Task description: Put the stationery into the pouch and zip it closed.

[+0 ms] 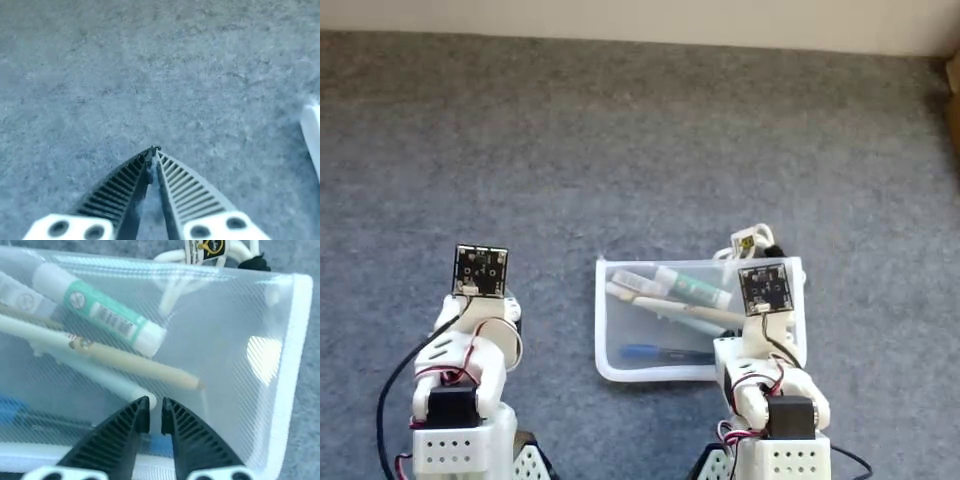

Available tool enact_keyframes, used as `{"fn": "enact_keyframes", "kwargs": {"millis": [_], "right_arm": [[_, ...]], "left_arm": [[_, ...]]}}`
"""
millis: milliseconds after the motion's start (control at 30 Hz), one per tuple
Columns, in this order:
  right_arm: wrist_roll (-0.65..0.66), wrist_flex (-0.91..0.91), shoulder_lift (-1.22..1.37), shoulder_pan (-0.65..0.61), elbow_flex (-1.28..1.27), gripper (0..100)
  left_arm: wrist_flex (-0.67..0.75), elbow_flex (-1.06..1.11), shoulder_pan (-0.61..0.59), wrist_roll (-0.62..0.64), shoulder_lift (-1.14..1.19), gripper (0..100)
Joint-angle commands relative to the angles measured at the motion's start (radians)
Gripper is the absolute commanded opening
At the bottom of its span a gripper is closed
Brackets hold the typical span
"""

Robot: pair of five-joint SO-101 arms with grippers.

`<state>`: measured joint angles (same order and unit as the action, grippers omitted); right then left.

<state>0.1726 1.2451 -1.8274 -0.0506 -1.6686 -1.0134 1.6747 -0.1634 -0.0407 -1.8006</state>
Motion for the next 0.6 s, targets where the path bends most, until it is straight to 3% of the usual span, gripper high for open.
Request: {"fn": "enact_keyframes", "kwargs": {"millis": [0,367,567], "right_arm": [[0.003,-0.022,0.005,0.001,-0.108,4.8],[0.011,-0.022,0.012,0.001,-0.108,4.8],[0.011,-0.022,0.01,-0.001,-0.108,4.8]], "left_arm": [[-0.11,0.021,-0.005,0.005,-0.01,1],[-0.316,0.021,-0.012,0.008,-0.012,1],[-0.321,0.021,-0.012,0.008,-0.012,1]]}}
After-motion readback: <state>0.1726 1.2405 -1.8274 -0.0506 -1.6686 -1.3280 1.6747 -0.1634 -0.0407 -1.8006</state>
